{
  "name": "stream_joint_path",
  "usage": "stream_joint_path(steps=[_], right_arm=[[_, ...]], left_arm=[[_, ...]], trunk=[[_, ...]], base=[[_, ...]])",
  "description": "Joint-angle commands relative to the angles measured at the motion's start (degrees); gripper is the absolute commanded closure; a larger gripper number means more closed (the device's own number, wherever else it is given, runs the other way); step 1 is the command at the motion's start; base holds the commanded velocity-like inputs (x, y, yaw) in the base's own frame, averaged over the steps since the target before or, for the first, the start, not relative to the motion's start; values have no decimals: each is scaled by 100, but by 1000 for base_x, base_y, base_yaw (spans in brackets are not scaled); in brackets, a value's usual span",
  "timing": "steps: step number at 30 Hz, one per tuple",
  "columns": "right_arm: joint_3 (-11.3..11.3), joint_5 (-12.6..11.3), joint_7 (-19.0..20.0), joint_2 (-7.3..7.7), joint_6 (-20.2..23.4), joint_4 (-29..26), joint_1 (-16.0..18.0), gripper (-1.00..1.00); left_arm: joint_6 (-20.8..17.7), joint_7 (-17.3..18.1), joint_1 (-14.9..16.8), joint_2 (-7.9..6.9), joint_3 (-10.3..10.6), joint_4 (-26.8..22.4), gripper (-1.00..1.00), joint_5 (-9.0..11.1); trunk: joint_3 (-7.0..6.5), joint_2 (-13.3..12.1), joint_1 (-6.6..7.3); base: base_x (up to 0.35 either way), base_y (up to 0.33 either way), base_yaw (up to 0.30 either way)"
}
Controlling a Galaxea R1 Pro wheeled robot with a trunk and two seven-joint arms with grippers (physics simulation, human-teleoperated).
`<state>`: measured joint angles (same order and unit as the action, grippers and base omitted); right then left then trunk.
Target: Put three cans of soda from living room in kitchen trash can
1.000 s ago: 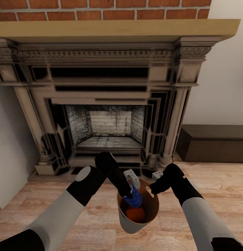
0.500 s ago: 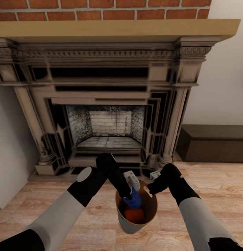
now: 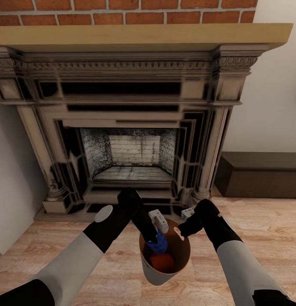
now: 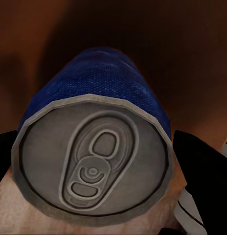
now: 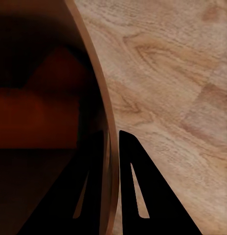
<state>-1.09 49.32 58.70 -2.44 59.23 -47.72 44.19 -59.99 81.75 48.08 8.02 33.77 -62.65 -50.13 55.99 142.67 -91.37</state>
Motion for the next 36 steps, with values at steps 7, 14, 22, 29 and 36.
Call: stream_joint_path(steps=[7,14,22,29,36], right_arm=[[-5,-133,36,-2,77,0,2,100],[-5,-133,36,-2,77,0,2,100],[-5,-133,36,-2,77,0,2,100],[-5,-133,36,-2,77,0,2,100],[-5,-132,36,3,77,0,2,100]], left_arm=[[-1,-182,0,6,14,213,100,11],[-1,-209,0,7,15,242,100,12],[-1,-214,-2,7,15,244,-100,12],[-1,-285,-8,0,15,237,-100,19],[-1,-288,-16,-46,7,21,-100,41]], trunk=[[-1,0,1],[-1,0,1],[-1,0,1],[-1,0,1],[-1,0,1]], base=[[0,0,0],[0,0,0],[0,0,0],[0,0,0],[0,0,0]])
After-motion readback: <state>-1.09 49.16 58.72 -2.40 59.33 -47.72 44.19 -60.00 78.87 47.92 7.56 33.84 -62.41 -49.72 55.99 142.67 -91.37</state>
